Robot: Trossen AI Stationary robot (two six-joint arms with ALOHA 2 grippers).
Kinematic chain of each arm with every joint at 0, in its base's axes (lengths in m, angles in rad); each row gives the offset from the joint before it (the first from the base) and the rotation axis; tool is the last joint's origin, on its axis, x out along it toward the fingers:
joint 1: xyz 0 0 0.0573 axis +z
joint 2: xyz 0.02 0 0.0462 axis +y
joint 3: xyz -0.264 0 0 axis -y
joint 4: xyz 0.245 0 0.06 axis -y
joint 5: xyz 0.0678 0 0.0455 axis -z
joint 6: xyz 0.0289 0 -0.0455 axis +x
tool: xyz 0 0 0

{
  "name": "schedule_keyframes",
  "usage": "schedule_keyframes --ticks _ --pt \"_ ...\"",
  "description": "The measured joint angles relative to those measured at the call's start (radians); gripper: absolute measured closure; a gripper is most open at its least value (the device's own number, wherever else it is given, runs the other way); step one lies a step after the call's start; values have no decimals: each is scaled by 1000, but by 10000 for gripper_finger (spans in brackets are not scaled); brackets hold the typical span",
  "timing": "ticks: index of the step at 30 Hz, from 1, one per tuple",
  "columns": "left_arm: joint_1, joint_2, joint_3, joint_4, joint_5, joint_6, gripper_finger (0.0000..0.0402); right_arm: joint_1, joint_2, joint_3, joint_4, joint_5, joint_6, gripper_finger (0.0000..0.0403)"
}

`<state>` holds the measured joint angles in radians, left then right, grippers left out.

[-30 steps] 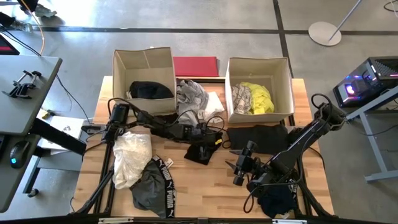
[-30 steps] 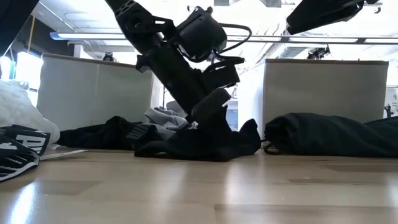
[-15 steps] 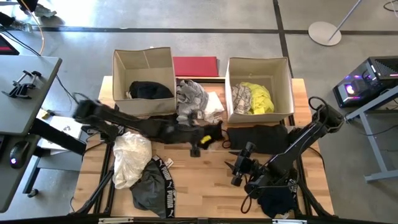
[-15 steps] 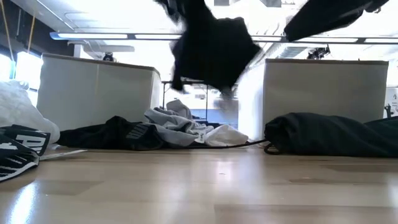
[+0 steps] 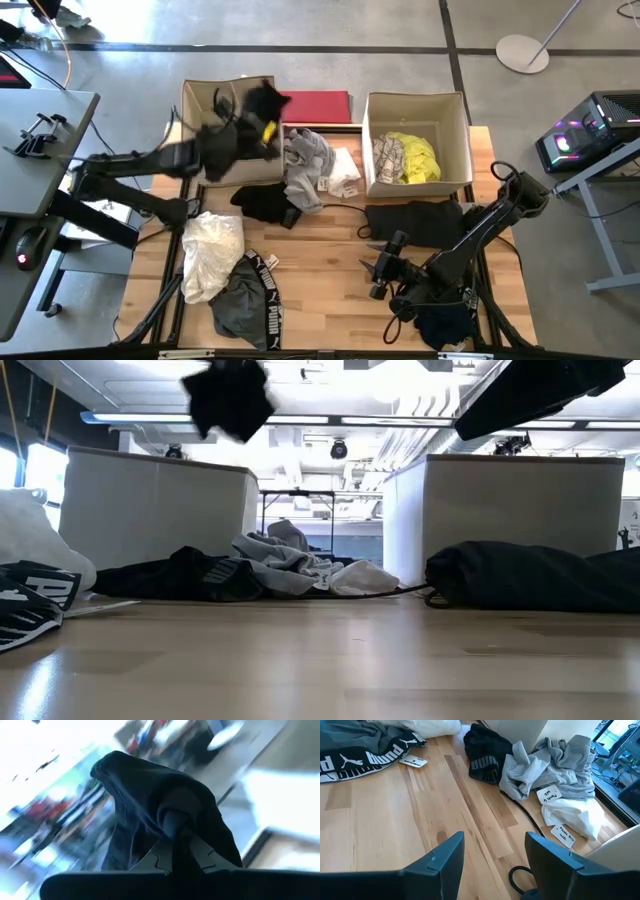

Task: Sort clothes
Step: Put the black shirt into the left laundry organizer

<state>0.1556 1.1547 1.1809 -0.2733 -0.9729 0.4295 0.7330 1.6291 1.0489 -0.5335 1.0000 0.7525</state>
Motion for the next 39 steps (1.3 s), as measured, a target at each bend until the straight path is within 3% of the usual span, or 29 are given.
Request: schedule_keyframes --ticks 3,7,14,21,25,31,39 --pt "193 -8 0 -160 95 -118 401 0 0 0 0 0 6 206" --pt "427 23 -46 -299 338 -240 401 0 0 0 0 0 6 206" --pt "653 139 -151 -392 526 -304 401 0 0 0 0 -9 7 206" --pt "724 289 -203 -430 645 -324 401 0 0 0 0 -13 7 206" --pt "735 375 -203 -412 631 -340 382 0 0 0 0 -14 10 206" --pt "735 426 -197 -412 625 -344 296 0 0 0 3 -16 10 206" --pt "733 356 -79 -559 653 -393 183 0 0 0 3 -18 10 206"
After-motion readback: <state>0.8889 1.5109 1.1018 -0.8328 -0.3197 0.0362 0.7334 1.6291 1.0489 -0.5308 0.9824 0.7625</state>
